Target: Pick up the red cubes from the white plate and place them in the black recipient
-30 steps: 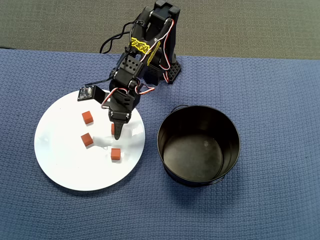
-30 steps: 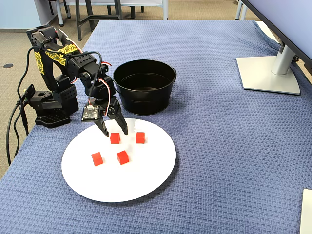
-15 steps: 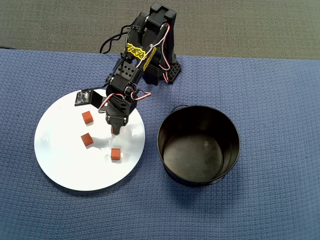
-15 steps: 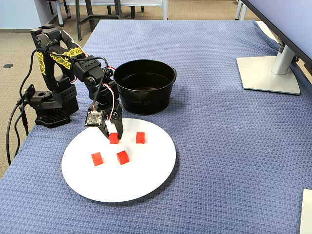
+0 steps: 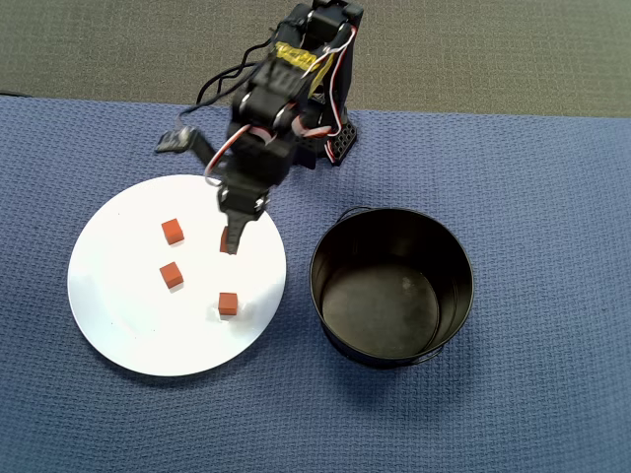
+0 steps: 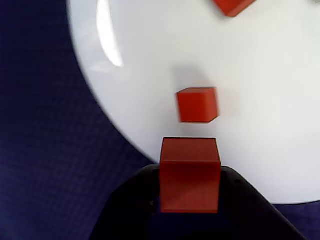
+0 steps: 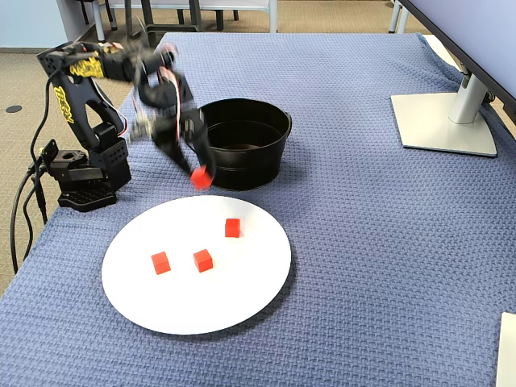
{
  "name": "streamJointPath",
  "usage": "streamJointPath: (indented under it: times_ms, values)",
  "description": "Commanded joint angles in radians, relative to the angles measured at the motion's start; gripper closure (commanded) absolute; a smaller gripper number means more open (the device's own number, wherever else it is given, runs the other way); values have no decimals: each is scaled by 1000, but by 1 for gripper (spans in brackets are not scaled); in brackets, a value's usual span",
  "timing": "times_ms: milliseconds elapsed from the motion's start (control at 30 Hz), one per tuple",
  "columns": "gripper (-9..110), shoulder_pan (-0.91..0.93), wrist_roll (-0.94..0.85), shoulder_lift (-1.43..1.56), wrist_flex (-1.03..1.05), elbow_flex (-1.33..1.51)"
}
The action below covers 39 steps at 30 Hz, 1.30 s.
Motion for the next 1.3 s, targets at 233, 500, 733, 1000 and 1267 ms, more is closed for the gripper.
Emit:
streamJointPath:
  times_ms: [233, 500, 733, 1000, 1267]
  values:
    - [102, -545, 314, -67, 35, -224]
    - [60, -703, 166, -127, 176, -301]
    - [72, -187, -8, -112, 141, -249]
    - [76, 52, -107, -462, 75, -324]
    - [77, 44, -121, -709, 110, -472]
